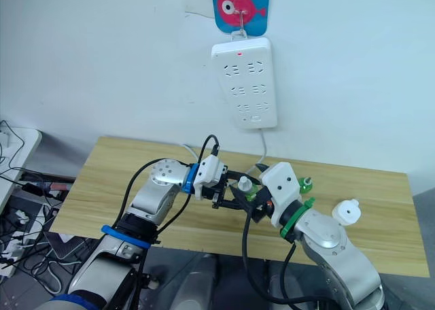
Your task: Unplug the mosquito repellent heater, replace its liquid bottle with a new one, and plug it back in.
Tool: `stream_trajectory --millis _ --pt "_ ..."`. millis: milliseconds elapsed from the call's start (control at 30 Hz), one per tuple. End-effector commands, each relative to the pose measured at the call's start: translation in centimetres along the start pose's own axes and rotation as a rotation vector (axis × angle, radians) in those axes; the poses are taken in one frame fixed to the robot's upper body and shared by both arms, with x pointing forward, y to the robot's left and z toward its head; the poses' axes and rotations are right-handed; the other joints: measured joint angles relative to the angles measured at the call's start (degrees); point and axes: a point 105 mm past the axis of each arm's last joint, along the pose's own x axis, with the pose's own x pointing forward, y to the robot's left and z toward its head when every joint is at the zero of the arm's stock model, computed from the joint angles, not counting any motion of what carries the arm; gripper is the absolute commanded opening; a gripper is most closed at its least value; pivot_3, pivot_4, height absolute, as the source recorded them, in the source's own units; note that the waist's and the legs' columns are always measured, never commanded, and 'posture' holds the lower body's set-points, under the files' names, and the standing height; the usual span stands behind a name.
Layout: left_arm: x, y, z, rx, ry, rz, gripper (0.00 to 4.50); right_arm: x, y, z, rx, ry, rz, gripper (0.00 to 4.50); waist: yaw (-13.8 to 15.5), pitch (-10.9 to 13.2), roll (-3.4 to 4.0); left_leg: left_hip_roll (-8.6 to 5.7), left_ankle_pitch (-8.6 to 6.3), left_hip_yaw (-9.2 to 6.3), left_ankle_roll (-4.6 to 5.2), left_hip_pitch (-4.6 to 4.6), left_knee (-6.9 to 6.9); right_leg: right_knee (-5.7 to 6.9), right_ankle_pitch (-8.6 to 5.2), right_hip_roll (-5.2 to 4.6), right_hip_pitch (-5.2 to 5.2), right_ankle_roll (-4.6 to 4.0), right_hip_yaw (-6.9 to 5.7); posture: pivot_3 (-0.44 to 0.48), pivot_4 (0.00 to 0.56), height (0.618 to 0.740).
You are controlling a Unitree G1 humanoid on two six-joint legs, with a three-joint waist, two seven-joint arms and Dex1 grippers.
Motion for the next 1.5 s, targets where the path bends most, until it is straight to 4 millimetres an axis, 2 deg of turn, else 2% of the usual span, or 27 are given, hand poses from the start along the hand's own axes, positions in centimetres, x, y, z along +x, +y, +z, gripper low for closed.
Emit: stream_trajectory --millis 33,133,167,300,467,600,700,767,833,900,1033,1100,1267,1333,1367,1500 --pt "0.2 0.1 0.7 0.043 -0.018 -0.007 2.29 -0.5 0.1 1.0 -0.024 -0.041 -0.010 2.43 -0.29 -0.05 0.00 0.00 0.00 0.00 0.00 0.00 0.00 0.00 0.00 0.00 0.00 0.00 0.00 0.201 0.259 0.740" --pt "0.1 0.0 0.6 0.044 -0.014 -0.005 2.29 -0.6 0.5 0.9 -0.029 -0.039 0.007 1.35 -0.70 -0.08 0.00 0.01 0.00 -0.02 0.01 0.00 0.00 0.03 0.00 0.00 0.00 0.00 -0.01 0.202 0.256 0.740" --pt "0.1 -0.1 0.5 0.044 -0.013 -0.005 2.29 -0.6 0.5 1.0 -0.029 -0.041 0.008 1.12 -0.78 -0.08 0.00 0.01 0.01 -0.02 0.01 0.00 0.00 0.04 0.00 0.00 0.00 0.00 -0.01 0.202 0.256 0.740" --pt "0.1 -0.6 0.5 0.050 -0.017 -0.027 2.29 -0.4 0.7 1.9 -0.055 -0.076 0.118 1.13 -1.05 -0.11 0.00 0.01 0.01 -0.02 0.02 0.01 0.01 0.09 0.00 0.00 0.00 0.00 -0.01 0.196 0.247 0.740" --pt "-0.1 -2.0 0.6 0.079 -0.023 -0.118 2.29 -0.6 1.5 2.1 -0.184 -0.064 0.611 1.13 -1.15 -0.11 0.00 -0.04 0.03 0.00 0.06 0.04 0.05 0.11 0.00 -0.01 0.04 -0.01 -0.01 0.196 0.252 0.740" --pt "-0.5 -4.1 1.0 0.084 -0.032 -0.212 2.29 -0.2 1.8 1.4 -0.215 -0.054 0.926 1.13 -1.50 -0.12 -0.01 0.03 0.03 0.01 0.10 0.10 -0.02 0.11 0.01 0.03 0.05 -0.02 -0.03 0.249 0.255 0.740" --pt "-1.0 -5.7 1.2 0.078 -0.026 -0.275 2.29 0.2 1.2 0.5 -0.246 -0.024 1.051 1.13 -1.32 -0.12 -0.01 0.06 0.04 -0.03 0.09 0.11 -0.03 0.16 0.00 0.04 0.04 -0.02 -0.07 0.285 0.256 0.740" --pt "-1.1 -6.0 1.2 0.070 -0.021 -0.280 2.29 0.2 0.4 0.3 -0.263 -0.005 1.070 1.13 -0.88 -0.12 -0.01 0.03 0.04 -0.04 0.09 0.10 0.01 0.17 0.00 0.01 0.04 -0.02 -0.07 0.287 0.262 0.740" --pt "-1.2 -5.7 1.1 0.063 -0.014 -0.259 2.29 -0.3 -0.6 0.2 -0.271 0.025 1.074 1.85 -0.24 -0.12 -0.01 0.00 0.04 -0.07 0.09 0.07 0.07 0.18 0.01 0.00 0.05 -0.02 -0.08 0.284 0.265 0.740" --pt "-1.2 -5.2 1.0 0.064 -0.007 -0.235 2.29 -1.1 -1.4 0.3 -0.279 0.043 1.067 2.39 0.68 -0.12 -0.01 -0.07 0.04 -0.08 0.09 0.07 0.12 0.19 0.00 -0.05 0.07 -0.02 -0.08 0.279 0.265 0.740" --pt "-1.3 -3.4 1.0 0.079 -0.012 -0.146 2.29 -3.5 -3.1 1.2 -0.264 0.090 0.936 3.75 2.28 -0.13 0.00 -0.11 0.04 -0.10 0.10 0.02 0.16 0.13 0.01 -0.09 0.07 -0.02 -0.10 0.250 0.260 0.740" --pt "-1.2 -2.4 0.8 0.084 -0.011 -0.105 2.29 -4.8 -3.3 1.4 -0.248 0.109 0.853 4.43 2.52 -0.13 0.00 -0.08 0.03 -0.15 0.10 0.00 0.15 0.11 0.01 -0.07 0.06 -0.02 -0.15 0.229 0.263 0.740" --pt "-0.7 -1.7 0.4 0.075 -0.021 -0.064 2.29 -5.8 -1.8 1.3 -0.190 0.083 0.575 4.47 2.23 -0.15 0.02 -0.08 0.03 -0.06 0.12 0.00 0.15 0.23 0.01 -0.06 0.03 -0.02 -0.06 0.211 0.268 0.740" --pt "-0.4 -1.8 0.4 0.076 -0.028 -0.062 2.29 -5.2 -0.9 1.0 -0.177 0.059 0.473 4.47 1.85 -0.15 0.02 -0.07 0.03 0.00 0.12 0.06 0.16 0.33 0.01 -0.05 0.03 -0.02 0.01 0.211 0.268 0.740" --pt "-0.2 -1.8 0.4 0.077 -0.032 -0.064 2.29 -4.6 -0.6 0.9 -0.167 0.043 0.429 4.47 1.73 -0.17 0.00 -0.05 0.03 0.01 0.12 0.07 0.15 0.35 0.01 -0.02 0.02 -0.02 0.02 0.184 0.272 0.740" --pt "0.3 -1.6 0.7 0.084 -0.047 -0.064 2.29 -2.9 0.3 0.9 -0.142 0.009 0.348 4.47 0.46 -0.18 0.00 -0.02 0.06 0.00 0.08 0.11 0.18 0.45 0.00 0.02 0.04 -0.01 0.03 0.182 0.275 0.740"
